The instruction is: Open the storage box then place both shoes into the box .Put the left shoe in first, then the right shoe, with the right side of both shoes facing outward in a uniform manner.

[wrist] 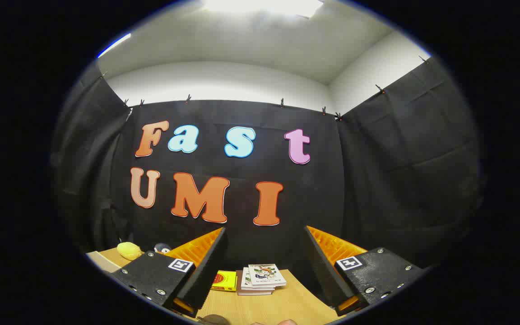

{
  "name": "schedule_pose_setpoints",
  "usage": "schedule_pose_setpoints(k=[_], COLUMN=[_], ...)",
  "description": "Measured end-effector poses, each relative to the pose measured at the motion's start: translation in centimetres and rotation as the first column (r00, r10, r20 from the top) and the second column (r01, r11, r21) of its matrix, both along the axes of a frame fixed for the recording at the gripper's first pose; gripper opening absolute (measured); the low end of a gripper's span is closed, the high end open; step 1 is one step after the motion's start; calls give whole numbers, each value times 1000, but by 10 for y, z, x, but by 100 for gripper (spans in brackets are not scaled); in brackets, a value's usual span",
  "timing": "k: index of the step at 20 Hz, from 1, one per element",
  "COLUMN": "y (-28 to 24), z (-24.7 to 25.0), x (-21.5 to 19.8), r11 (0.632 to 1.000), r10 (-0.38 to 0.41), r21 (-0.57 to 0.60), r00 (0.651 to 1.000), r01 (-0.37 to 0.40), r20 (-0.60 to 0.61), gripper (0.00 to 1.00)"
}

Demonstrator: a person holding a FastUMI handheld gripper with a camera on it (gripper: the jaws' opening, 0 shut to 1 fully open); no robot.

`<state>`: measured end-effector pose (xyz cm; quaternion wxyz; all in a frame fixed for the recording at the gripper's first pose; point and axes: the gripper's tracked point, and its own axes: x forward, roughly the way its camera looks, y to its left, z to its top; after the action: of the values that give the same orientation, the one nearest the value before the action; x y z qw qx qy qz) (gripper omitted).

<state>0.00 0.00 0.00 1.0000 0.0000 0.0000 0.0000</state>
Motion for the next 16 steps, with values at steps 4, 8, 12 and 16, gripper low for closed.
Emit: schedule_pose_setpoints(k=[4, 8, 12, 16], y=[-1, 2, 10, 15], z=[0, -1, -1, -1], x=[-1, -2, -3, -4], r11=[1000, 1000, 1000, 999], r10=[-5, 1, 20, 32], r21=[1, 6, -1, -6], r00=[1000, 1000, 1000, 999], r01=[5, -1, -20, -32], r20=[-2, -5, -7, -7], gripper=[99, 99, 99, 99])
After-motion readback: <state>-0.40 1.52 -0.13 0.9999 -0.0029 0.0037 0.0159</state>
